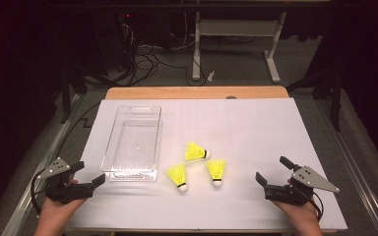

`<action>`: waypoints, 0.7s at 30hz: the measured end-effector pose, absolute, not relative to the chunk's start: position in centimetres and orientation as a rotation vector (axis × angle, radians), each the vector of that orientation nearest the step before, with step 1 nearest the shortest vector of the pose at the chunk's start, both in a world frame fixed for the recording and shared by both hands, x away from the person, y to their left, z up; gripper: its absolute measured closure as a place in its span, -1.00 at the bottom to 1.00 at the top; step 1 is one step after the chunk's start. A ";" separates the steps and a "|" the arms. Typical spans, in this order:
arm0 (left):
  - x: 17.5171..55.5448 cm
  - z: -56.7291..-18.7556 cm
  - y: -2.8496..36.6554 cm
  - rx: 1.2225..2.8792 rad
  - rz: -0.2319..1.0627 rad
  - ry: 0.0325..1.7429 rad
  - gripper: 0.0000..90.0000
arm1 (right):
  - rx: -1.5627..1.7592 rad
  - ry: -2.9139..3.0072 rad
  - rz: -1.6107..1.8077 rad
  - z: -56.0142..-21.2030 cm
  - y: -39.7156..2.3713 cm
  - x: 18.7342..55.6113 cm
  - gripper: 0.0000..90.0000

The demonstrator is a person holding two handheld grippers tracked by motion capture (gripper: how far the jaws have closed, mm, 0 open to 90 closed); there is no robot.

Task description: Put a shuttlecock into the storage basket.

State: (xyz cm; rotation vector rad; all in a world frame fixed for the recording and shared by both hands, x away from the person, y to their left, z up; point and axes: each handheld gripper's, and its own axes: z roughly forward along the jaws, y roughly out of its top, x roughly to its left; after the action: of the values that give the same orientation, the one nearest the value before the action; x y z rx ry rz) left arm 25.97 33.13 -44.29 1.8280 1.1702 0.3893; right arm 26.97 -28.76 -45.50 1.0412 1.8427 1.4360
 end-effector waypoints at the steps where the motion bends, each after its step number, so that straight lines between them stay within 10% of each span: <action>1: 26.0 -44.4 33.0 1.843 0.389 1.174 -1.00 | 1.041 1.841 1.437 -45.5 -28.8 27.0 -0.99; 21: 26.8 -45.6 31.5 2.003 0.314 1.215 -1.00 | 1.048 1.840 1.441 -45.6 -28.9 27.0 -0.99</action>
State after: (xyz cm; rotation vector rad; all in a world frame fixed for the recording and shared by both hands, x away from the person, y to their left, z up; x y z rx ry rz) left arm 26.82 31.54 -45.63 2.0034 1.2148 0.3143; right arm 27.03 -28.89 -45.63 1.0476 1.8402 1.4409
